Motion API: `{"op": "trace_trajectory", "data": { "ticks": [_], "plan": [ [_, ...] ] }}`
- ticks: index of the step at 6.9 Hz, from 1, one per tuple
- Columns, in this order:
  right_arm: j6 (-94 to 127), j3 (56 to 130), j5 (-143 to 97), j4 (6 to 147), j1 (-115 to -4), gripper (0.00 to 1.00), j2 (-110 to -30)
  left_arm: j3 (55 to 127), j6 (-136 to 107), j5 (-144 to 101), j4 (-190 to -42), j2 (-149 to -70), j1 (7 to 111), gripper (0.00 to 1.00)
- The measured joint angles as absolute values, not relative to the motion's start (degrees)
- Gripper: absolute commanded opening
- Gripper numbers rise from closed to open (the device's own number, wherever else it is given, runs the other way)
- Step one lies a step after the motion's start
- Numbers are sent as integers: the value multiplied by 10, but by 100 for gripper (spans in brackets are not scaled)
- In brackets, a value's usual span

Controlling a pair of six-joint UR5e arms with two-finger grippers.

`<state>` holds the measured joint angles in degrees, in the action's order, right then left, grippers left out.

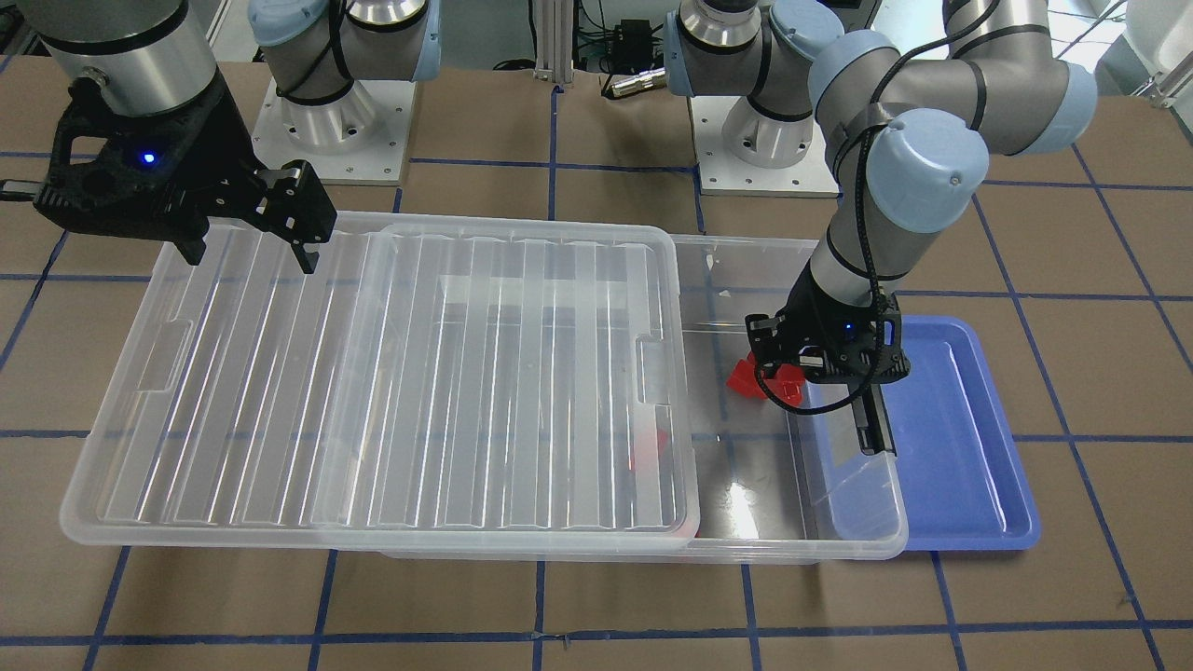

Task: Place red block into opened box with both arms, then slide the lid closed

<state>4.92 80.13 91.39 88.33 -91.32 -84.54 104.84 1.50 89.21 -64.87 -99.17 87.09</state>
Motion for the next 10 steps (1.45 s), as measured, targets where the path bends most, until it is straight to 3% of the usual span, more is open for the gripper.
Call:
{"op": "trace_trajectory", "data": {
  "ticks": [2,8,9,10],
  "plan": [
    [49,802,915,883,-913,100,-845,1084,12,890,-599,-1000,871,13],
    [49,802,915,883,-912,100,-845,1095,19,890,-553,-1040,888,18],
    [49,802,916,883,-912,100,-845,1095,18,891,-553,-1049,889,24],
    [49,802,916,883,-912,100,-845,1095,16,892,-552,-1057,889,46]
  ]
}}
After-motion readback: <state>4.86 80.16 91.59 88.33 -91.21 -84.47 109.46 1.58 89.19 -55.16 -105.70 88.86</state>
